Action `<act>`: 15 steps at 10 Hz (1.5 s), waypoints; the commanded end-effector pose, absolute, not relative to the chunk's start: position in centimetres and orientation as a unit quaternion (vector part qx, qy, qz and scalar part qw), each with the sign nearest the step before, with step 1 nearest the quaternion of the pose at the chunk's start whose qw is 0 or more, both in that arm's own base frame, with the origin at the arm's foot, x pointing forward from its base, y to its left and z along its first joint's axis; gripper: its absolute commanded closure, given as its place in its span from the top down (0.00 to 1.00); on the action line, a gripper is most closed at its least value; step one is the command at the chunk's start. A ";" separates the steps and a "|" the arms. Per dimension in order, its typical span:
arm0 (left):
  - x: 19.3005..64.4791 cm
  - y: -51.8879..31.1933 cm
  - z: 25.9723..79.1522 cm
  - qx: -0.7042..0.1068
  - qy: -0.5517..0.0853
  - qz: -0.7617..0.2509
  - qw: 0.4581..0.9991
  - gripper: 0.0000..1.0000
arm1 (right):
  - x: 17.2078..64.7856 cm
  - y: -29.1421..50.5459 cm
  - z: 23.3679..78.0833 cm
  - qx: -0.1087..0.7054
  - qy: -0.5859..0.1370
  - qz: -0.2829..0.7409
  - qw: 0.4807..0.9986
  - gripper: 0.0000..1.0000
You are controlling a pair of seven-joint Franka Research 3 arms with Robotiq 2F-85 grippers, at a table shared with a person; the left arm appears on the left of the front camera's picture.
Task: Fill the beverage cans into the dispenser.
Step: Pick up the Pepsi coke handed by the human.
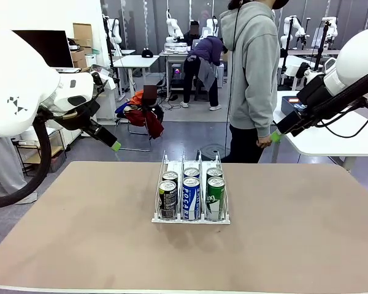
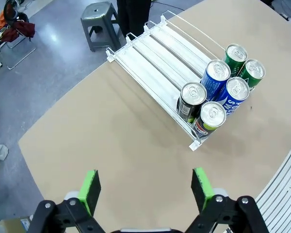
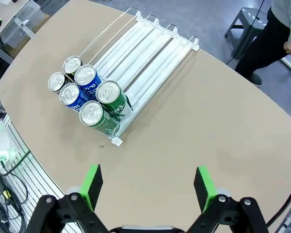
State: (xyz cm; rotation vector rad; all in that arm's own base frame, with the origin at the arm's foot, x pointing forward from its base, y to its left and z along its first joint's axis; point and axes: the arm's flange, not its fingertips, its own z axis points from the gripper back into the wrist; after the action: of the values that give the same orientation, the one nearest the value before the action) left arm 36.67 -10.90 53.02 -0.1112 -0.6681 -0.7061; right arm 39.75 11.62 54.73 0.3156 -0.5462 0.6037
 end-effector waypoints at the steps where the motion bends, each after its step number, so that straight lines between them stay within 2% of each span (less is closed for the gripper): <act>1: 36.2 -10.6 54.4 -0.105 -0.310 -0.375 0.867 1.00 | 40.0 11.4 56.1 0.175 -0.257 0.293 0.904 1.00; 5: 37.1 -7.5 61.7 -0.192 -0.318 -0.432 0.822 1.00 | 42.7 10.2 62.8 0.198 -0.240 0.310 0.899 1.00; 9: 36.8 -5.9 67.9 -0.226 -0.364 -0.458 0.779 1.00 | 45.5 9.2 68.7 0.267 -0.273 0.293 0.876 1.00; 12: 36.8 -6.1 69.2 -0.147 -0.398 -0.439 0.792 1.00 | 45.4 8.1 71.9 0.267 -0.311 0.292 0.864 1.00; 13: 36.3 -5.7 69.7 -0.204 -0.381 -0.450 0.781 1.00 | 44.2 8.7 70.9 0.212 -0.345 0.304 0.862 1.00; 14: 36.3 -5.7 69.7 -0.204 -0.381 -0.450 0.781 1.00 | 45.5 8.6 71.6 0.265 -0.300 0.279 0.873 1.00; 15: 36.3 -5.7 69.7 -0.204 -0.381 -0.450 0.781 1.00 | 45.5 8.6 71.6 0.265 -0.300 0.279 0.873 1.00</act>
State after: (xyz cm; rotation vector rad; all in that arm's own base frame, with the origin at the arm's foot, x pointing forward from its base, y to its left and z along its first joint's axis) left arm 36.27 -5.95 69.97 -0.4092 -0.8240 -0.9556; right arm 45.29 8.53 72.14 0.5272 -0.6571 0.6010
